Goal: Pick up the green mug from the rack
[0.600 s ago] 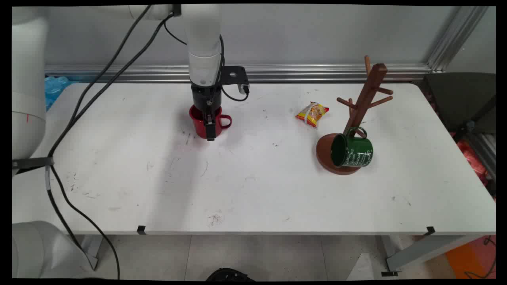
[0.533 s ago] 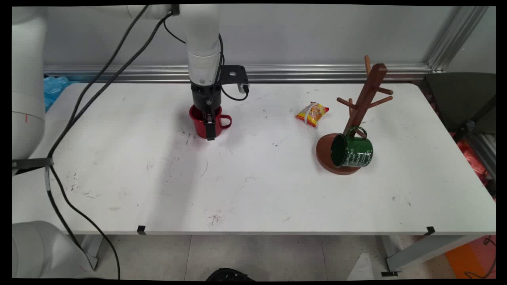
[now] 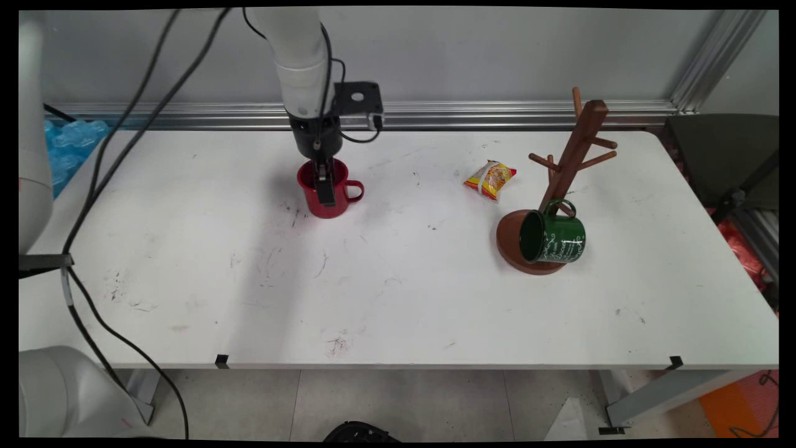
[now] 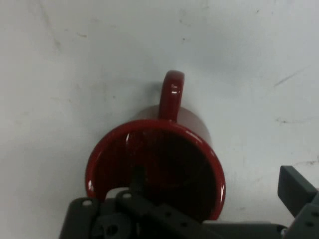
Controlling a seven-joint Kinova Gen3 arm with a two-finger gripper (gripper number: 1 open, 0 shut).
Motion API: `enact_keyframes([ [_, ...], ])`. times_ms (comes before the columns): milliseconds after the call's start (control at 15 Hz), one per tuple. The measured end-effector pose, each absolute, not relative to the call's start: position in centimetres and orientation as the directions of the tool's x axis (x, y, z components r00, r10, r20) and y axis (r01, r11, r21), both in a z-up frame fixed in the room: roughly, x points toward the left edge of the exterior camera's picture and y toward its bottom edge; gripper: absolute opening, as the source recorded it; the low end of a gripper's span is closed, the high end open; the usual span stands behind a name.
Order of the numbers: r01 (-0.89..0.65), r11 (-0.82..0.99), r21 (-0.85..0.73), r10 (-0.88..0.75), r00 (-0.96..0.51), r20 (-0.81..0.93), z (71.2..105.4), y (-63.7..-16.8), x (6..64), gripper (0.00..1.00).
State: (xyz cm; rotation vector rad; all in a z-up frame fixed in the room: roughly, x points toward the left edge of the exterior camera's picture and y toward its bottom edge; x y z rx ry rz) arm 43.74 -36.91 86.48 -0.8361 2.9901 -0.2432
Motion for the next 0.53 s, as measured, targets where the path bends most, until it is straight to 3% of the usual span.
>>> enact_keyframes([
  [533,-0.443,0.877,-0.187,-0.418,-0.894,0.161,92.0,-33.2,46.6,1.0],
])
